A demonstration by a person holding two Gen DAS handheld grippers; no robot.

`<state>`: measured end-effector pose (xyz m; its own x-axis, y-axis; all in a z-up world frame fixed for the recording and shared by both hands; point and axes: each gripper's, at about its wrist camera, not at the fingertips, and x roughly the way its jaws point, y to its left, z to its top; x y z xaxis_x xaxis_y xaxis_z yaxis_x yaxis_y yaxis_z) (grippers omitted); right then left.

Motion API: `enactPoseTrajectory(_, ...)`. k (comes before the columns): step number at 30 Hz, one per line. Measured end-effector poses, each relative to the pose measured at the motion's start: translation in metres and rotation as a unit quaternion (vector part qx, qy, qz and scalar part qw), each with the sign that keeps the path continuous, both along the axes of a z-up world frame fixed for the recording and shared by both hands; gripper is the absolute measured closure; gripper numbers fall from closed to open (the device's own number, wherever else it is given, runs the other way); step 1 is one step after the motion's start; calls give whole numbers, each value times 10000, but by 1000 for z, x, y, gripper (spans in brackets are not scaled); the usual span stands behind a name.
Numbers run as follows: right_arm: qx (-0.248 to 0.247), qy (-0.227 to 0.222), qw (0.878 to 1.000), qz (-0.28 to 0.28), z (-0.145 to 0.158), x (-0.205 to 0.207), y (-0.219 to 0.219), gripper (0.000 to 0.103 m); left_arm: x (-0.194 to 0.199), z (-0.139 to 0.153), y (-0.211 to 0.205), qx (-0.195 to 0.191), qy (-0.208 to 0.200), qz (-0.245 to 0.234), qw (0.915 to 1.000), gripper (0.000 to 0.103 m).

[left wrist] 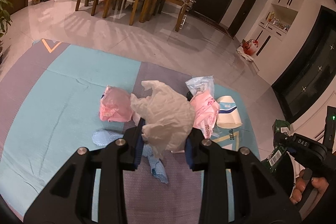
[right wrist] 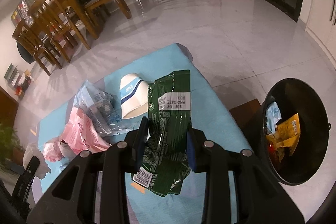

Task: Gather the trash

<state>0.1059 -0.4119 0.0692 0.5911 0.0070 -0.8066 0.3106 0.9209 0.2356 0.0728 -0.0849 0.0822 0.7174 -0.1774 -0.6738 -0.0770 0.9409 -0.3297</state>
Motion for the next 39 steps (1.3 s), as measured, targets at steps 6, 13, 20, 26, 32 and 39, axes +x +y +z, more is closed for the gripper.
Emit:
enactPoseTrajectory(6, -74, -110, 9998, -115, 6, -1, -2, 70, 0, 0, -1, -146, 39, -61, 9999, 70)
enactPoseTrajectory(13, -180, -382, 9987, -281, 33, -8, -17, 70, -1, 4, -11, -135, -21, -152, 9998, 70)
enactPoseTrajectory(20, -755, -757, 9940, -220, 80, 1, -14, 70, 4, 5, -12, -324, -7, -189, 9993, 70)
enactPoseTrajectory(26, -763, -690, 9938, -418, 57, 7, -25, 70, 0, 7, -20, -80, -45, -377, 9992, 70)
enactPoseTrajectory(32, -544, -494, 9956, -587, 45, 9, -42, 70, -3, 23, -43, -94, -219, -597, 9979, 70)
enactPoseTrajectory(39, -740, -885, 9903, -777, 69, -18, -57, 70, -5, 43, -96, -241, -367, -945, 9946, 70)
